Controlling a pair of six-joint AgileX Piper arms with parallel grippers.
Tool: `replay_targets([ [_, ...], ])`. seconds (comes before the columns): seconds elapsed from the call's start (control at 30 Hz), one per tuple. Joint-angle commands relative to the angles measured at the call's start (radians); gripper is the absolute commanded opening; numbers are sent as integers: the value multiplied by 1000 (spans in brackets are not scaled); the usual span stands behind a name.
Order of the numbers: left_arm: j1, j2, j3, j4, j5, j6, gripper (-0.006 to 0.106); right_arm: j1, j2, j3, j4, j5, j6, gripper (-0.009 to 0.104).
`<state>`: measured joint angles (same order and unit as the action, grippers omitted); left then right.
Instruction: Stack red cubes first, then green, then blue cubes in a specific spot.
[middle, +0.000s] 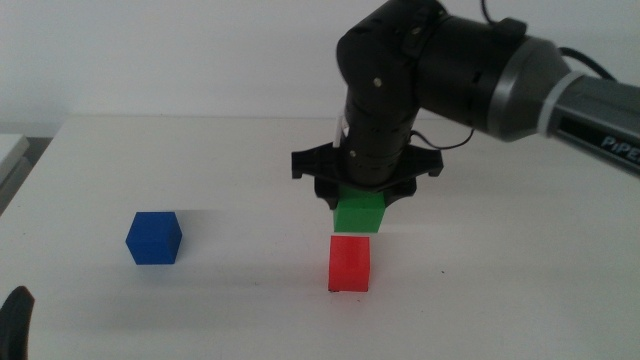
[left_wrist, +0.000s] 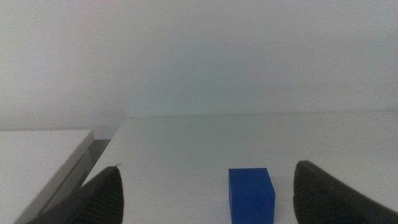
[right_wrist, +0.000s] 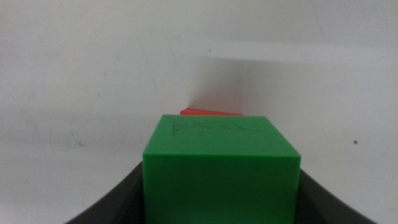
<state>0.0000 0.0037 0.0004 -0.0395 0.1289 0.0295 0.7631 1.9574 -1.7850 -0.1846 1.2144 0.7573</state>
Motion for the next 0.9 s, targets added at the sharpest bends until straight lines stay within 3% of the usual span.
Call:
replay_targets([
  [0.0, 0, -4, 0, -1, -12, -2, 94, 14, 3, -12, -11, 7, 5, 19],
  [0.87, 0, -4, 0, -1, -12, -4, 94, 25, 97, -10, -11, 7, 88, 19],
])
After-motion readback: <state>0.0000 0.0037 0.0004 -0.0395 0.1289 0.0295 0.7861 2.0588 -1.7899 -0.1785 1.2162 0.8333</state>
